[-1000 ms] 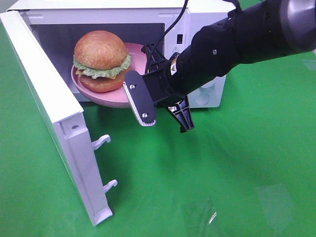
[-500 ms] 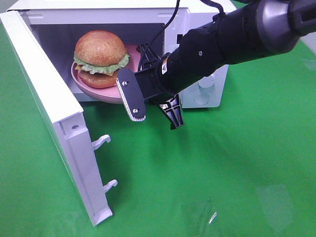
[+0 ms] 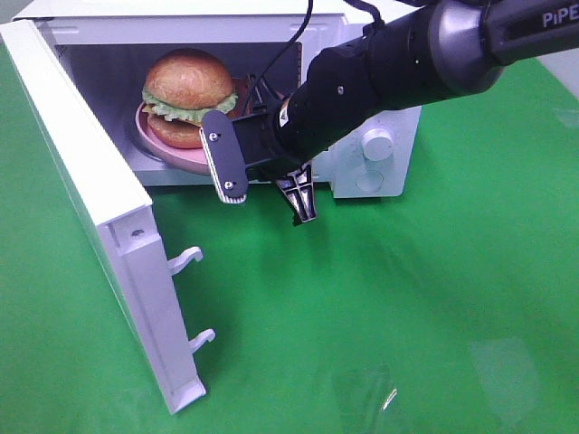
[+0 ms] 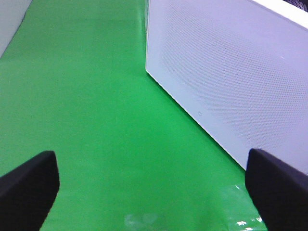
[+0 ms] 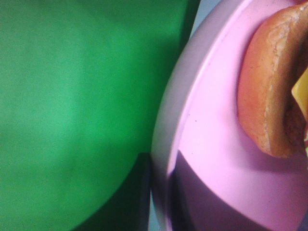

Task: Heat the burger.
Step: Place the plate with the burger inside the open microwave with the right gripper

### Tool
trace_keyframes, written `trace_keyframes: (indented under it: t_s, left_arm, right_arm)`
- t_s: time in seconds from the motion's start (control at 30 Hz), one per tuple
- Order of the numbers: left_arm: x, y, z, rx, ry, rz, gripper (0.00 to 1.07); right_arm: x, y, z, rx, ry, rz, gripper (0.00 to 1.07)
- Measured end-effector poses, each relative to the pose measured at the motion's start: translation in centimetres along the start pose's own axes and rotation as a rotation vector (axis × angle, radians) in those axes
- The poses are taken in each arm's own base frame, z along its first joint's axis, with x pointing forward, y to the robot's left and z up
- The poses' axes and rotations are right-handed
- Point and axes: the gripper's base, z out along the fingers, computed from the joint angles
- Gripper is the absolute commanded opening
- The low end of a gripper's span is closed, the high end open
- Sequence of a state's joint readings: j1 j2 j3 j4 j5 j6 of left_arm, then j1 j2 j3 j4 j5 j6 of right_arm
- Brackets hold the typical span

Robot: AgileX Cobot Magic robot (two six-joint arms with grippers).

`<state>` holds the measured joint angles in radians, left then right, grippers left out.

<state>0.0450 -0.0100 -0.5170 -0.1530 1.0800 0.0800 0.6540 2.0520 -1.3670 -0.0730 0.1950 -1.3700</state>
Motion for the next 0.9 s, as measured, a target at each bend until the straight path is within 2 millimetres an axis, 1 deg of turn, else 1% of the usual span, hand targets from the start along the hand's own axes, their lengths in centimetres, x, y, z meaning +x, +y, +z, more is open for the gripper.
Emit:
trace_keyframes:
  t_s: [0.4, 0.6, 0.63, 0.77, 0.9]
  left_arm:
    - [0.0, 0.0, 0.0, 0.000, 0.000, 0.000, 1.00]
    - [0.0, 0.0, 0.0, 0.000, 0.000, 0.000, 1.00]
    - [0.0, 0.0, 0.0, 0.000, 0.000, 0.000, 1.00]
    - [0.0, 0.0, 0.0, 0.000, 0.000, 0.000, 1.00]
    - [0.0, 0.0, 0.0, 0.000, 0.000, 0.000, 1.00]
  right_arm:
    - [0.0, -0.2, 1.1, -0.011, 0.003, 0.027, 0.03]
    - [0.2, -0.3, 2.1, -0.018, 0.009, 0.055, 0.03]
    - [0.3, -0.6, 2.5, -0.016, 0.012, 0.073, 0.03]
    - [0.3, -0.8, 3.0, -0.018, 0.016, 0.098, 0.03]
    - [0.3, -1.7, 3.6, -0.003, 0.026, 0.126, 0.04]
